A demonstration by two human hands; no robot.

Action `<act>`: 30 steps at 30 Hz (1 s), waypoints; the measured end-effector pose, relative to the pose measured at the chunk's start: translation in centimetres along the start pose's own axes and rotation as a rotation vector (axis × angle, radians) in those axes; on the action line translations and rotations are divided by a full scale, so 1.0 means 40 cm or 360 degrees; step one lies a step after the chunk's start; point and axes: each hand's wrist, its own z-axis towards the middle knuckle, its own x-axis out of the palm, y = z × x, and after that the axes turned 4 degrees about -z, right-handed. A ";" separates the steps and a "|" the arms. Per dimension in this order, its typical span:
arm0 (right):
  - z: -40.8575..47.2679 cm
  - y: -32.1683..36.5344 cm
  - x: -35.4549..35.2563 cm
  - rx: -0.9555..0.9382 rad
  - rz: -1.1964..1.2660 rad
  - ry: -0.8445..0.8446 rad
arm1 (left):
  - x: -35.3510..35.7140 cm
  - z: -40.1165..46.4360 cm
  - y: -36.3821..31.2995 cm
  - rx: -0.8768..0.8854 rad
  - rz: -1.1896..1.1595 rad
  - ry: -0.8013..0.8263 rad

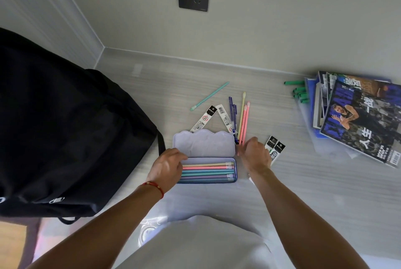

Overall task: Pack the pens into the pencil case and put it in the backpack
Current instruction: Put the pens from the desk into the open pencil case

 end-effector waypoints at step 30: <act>-0.054 -0.075 -0.013 0.0105 0.0679 0.0120 | 0.004 -0.017 -0.022 -0.0082 -0.0087 -0.0029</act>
